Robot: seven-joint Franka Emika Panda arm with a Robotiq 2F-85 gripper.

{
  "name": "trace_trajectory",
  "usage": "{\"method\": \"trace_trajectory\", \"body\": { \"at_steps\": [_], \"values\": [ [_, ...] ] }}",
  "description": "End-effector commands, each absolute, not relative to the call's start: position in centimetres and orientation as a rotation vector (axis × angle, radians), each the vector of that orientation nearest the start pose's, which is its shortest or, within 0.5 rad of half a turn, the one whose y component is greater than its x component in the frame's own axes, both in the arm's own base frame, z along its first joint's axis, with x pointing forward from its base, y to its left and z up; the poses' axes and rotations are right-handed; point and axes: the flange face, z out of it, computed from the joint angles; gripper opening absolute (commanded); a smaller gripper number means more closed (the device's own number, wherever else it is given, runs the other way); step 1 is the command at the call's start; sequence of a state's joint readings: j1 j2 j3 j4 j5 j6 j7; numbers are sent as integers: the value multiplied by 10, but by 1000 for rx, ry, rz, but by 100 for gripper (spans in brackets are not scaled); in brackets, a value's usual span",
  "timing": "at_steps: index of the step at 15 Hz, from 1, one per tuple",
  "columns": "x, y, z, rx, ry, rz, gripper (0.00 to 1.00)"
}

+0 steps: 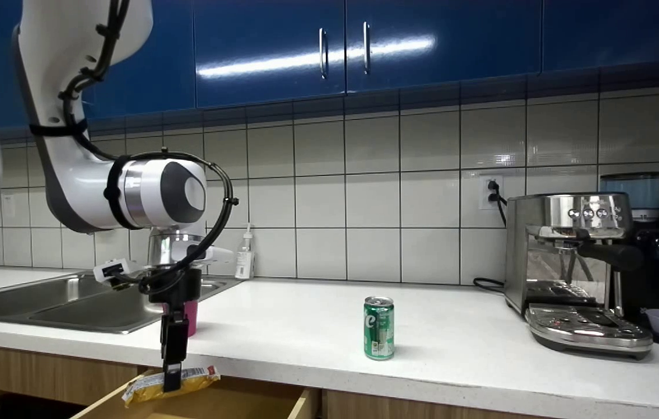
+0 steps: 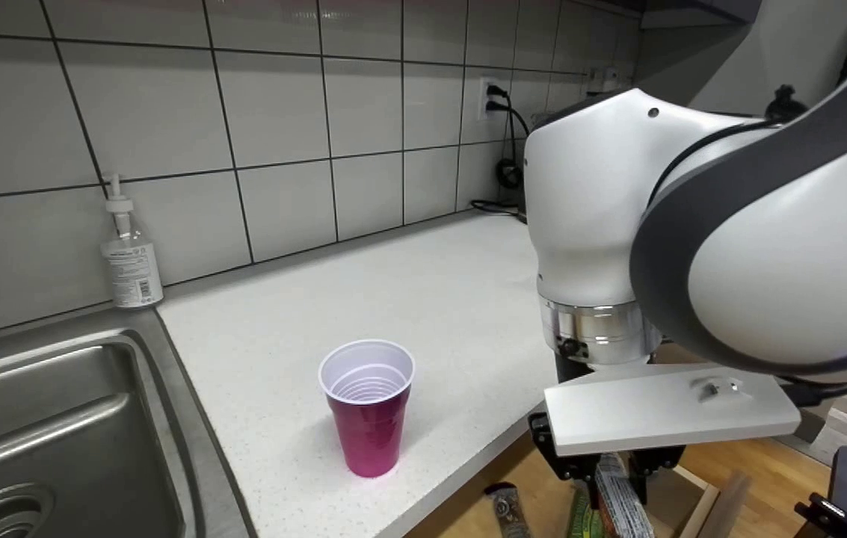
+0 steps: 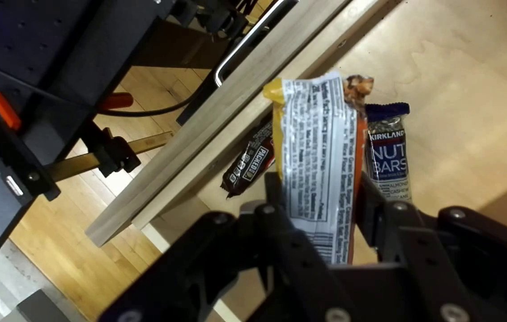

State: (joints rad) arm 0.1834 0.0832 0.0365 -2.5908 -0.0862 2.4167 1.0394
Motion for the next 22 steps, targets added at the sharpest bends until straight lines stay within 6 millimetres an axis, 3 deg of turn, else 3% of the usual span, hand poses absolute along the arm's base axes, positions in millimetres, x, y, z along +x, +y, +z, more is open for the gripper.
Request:
{"method": "trace_trajectory", "body": {
  "at_steps": [1, 9, 22],
  "values": [
    [397, 99, 201, -3081, 1259, 272, 16],
    [405, 109, 167, -3074, 1304, 323, 16],
    [442, 130, 130, -3105, 1275, 374, 16]
  ]
}}
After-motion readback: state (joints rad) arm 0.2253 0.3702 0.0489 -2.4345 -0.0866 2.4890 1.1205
